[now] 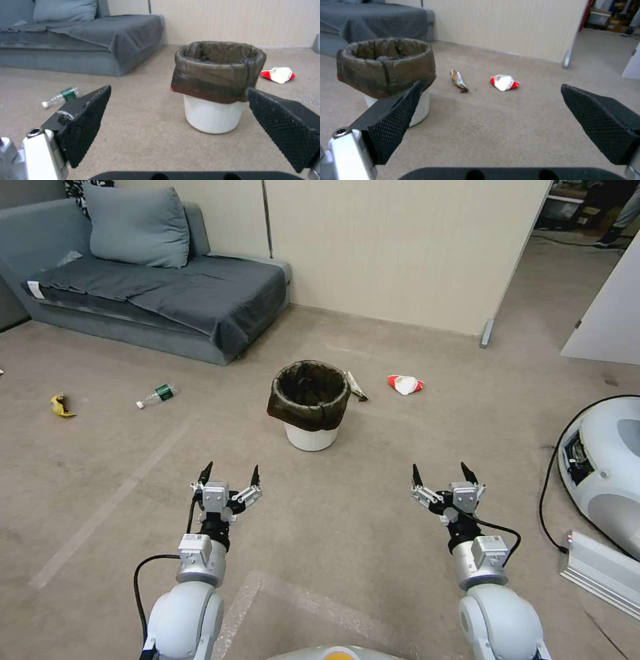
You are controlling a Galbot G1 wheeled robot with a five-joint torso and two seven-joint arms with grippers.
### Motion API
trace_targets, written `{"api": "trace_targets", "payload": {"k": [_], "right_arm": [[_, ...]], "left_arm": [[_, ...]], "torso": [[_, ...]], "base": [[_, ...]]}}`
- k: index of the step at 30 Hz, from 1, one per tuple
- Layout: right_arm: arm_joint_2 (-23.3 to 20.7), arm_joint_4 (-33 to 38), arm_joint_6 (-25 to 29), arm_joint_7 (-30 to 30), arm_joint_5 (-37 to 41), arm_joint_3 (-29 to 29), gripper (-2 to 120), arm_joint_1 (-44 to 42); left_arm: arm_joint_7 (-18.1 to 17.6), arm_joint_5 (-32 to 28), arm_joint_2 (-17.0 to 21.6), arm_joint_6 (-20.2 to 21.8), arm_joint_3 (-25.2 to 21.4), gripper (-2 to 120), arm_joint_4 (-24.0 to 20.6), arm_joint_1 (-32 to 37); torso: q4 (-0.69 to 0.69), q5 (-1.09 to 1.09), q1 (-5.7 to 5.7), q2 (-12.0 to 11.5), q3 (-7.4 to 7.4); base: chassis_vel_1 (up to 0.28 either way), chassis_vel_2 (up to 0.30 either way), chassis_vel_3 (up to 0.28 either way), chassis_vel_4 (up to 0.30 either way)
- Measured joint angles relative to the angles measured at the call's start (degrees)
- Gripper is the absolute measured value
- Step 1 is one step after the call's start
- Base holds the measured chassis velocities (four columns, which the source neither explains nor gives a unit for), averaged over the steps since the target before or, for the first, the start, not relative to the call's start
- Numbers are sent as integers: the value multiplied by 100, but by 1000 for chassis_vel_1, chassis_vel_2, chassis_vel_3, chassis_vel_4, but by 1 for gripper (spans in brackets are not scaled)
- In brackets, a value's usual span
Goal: Pick up the trash bin, then pick up the garbage from the floor and place it into the trash bin.
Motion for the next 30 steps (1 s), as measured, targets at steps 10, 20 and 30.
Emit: {"api": "trace_targets", "payload": {"k": [10, 20, 30], "right_arm": [[0, 0, 0, 0, 0, 0, 100, 0], [332, 494, 465, 321, -116, 430, 100, -1049], [632, 956, 896, 637, -239, 826, 100, -2004]], "left_arm": [[0, 0, 0, 0, 0, 100, 0, 0], [-207, 28, 142, 614, -344, 100, -918, 1248], [-280, -27, 284, 933, -534, 100, -1438, 2027]], "torso": [[0, 0, 0, 0, 0], [0, 0, 0, 0, -1], [-1, 0, -1, 0, -1]], "base": [[0, 0, 0, 0], [0, 0, 0, 0], [0, 0, 0, 0]]}}
